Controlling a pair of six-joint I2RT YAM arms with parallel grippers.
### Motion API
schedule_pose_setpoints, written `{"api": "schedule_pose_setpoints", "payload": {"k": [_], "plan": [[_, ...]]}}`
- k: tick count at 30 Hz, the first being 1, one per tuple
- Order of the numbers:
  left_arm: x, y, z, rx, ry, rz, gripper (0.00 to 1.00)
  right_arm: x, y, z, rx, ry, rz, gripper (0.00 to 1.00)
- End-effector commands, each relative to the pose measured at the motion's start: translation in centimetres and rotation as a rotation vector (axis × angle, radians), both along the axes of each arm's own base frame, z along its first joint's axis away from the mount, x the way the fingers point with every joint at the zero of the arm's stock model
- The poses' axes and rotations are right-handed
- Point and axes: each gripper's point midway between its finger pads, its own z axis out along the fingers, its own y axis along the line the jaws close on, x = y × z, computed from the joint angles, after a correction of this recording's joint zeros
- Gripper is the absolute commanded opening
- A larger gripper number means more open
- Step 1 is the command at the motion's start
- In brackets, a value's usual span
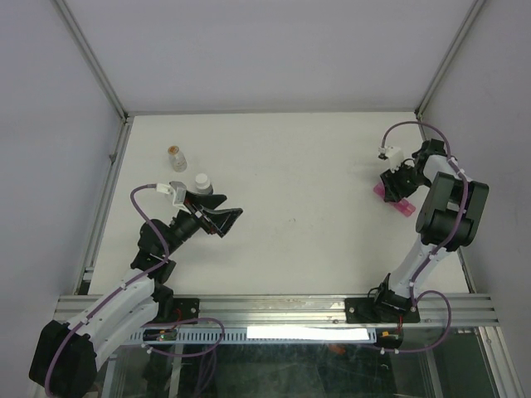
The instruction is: Sort the pills into containers
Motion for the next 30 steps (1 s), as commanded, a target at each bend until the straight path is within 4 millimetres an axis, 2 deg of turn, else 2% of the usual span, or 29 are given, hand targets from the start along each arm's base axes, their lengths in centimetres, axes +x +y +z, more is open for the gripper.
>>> {"api": "schedule_pose_setpoints", "payload": {"k": [1,7,11,15,17,18,19,20,24,27,30], "plan": [[-0.6,-0.2,1.6,-0.006,-0.095,-0.034,0.99,0.4,0.2,0.8,0.019,-0.024,0.049,0.48],[-1.0,-0.5,1.7,-0.005,-0.110,-0.061,0.99,-0.4,1.0,1.0,0.042,-0.014,0.080,0.34],[-1.4,-0.7,1.7,-0.002,-0.130,-0.083,0.98,-1.7,3.9,2.2,0.080,-0.017,0.164,0.32],[-2.0,-1.0,1.7,0.002,-0.172,-0.121,0.97,-3.8,9.4,3.1,0.097,-0.013,0.331,0.32],[-2.3,-1.2,1.6,0.007,-0.198,-0.137,0.96,-5.1,12.9,3.3,0.104,-0.009,0.433,0.32],[-2.5,-1.2,1.4,0.012,-0.204,-0.144,0.95,-6.0,15.4,3.4,0.103,-0.004,0.510,0.32],[-2.6,-1.3,1.2,0.017,-0.212,-0.150,0.95,-6.6,16.5,3.3,0.096,-0.003,0.544,0.32],[-2.8,-1.4,1.1,0.023,-0.222,-0.159,0.94,-7.6,19.0,3.1,0.087,0.000,0.620,0.32],[-3.6,-2.1,0.5,0.052,-0.266,-0.191,0.90,-10.3,25.0,2.7,0.066,-0.016,0.791,0.32],[-4.2,-2.8,-0.1,0.095,-0.319,-0.199,0.89,-12.0,28.3,2.0,0.063,-0.020,0.877,0.32],[-5.2,-3.8,-0.9,0.144,-0.388,-0.222,0.90,-13.5,30.5,0.9,0.055,-0.028,0.940,0.32]]}}
